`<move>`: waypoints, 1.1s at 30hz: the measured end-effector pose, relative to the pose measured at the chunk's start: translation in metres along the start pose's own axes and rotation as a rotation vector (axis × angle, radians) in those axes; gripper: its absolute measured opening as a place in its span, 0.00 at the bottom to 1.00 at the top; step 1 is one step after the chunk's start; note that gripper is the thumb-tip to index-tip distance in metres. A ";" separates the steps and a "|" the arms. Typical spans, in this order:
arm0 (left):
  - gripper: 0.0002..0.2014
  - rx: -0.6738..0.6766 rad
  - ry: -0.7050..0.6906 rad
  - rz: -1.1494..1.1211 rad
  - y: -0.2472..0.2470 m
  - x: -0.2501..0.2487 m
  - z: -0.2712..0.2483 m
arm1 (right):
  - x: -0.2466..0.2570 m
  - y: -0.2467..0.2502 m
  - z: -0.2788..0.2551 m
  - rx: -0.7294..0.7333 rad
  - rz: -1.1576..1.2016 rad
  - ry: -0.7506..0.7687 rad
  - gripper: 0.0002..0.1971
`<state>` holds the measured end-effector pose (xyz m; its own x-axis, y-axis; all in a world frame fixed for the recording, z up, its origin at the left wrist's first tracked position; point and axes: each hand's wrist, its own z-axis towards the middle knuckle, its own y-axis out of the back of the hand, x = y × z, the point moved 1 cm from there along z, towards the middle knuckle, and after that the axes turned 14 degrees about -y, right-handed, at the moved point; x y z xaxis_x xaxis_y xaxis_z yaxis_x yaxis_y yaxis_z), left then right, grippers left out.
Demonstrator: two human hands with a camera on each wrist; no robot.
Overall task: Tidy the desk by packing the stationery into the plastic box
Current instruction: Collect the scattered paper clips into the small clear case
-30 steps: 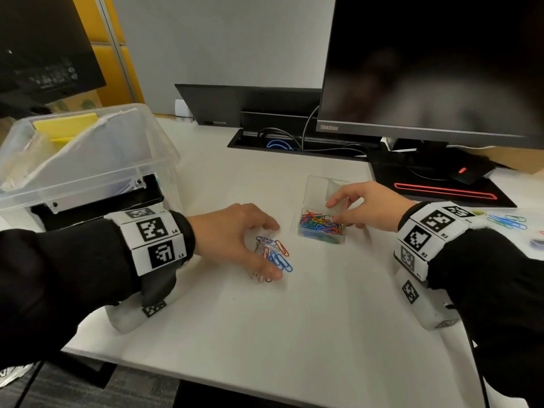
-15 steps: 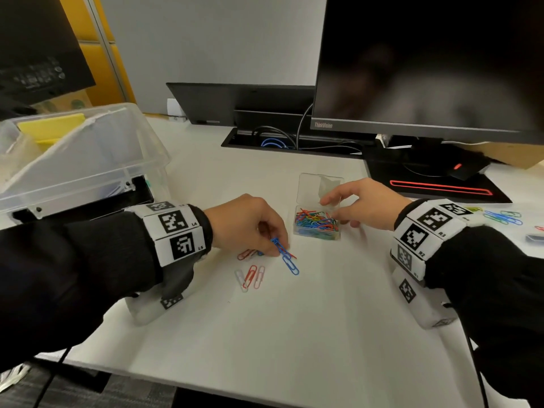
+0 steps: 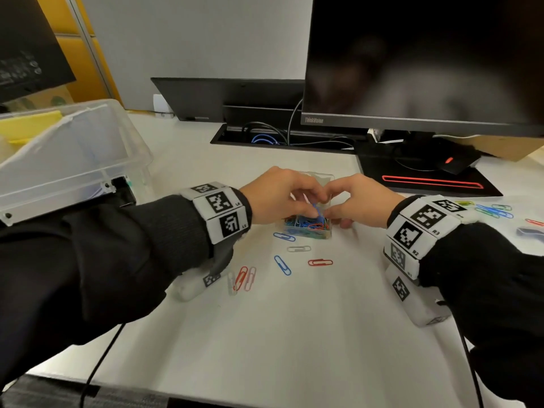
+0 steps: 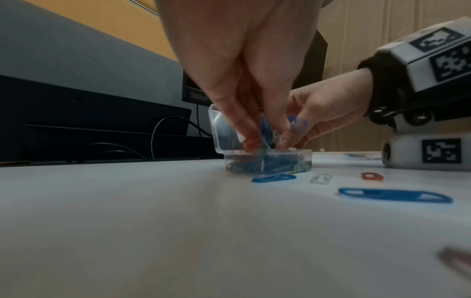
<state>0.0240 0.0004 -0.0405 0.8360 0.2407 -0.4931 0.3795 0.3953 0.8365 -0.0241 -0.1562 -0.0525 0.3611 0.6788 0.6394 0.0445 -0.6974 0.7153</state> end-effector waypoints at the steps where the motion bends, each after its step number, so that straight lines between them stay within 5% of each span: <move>1: 0.14 0.004 0.015 0.009 0.000 0.001 0.000 | 0.000 0.000 0.001 -0.001 0.004 -0.003 0.11; 5: 0.10 -0.143 0.100 0.065 0.007 0.005 -0.011 | -0.001 -0.001 0.002 -0.009 0.026 -0.015 0.13; 12: 0.11 0.137 0.224 0.157 0.005 0.016 -0.038 | -0.001 -0.002 0.002 -0.007 0.027 -0.027 0.07; 25: 0.11 0.255 0.107 0.006 -0.007 -0.001 -0.034 | -0.003 0.000 0.003 -0.105 -0.082 -0.005 0.08; 33: 0.13 0.271 -0.077 -0.042 -0.011 -0.014 -0.033 | -0.006 0.000 0.007 -0.119 0.017 -0.122 0.19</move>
<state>-0.0048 0.0224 -0.0509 0.8410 0.1568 -0.5178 0.4980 0.1494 0.8542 -0.0199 -0.1621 -0.0579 0.4715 0.6288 0.6182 -0.0710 -0.6717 0.7374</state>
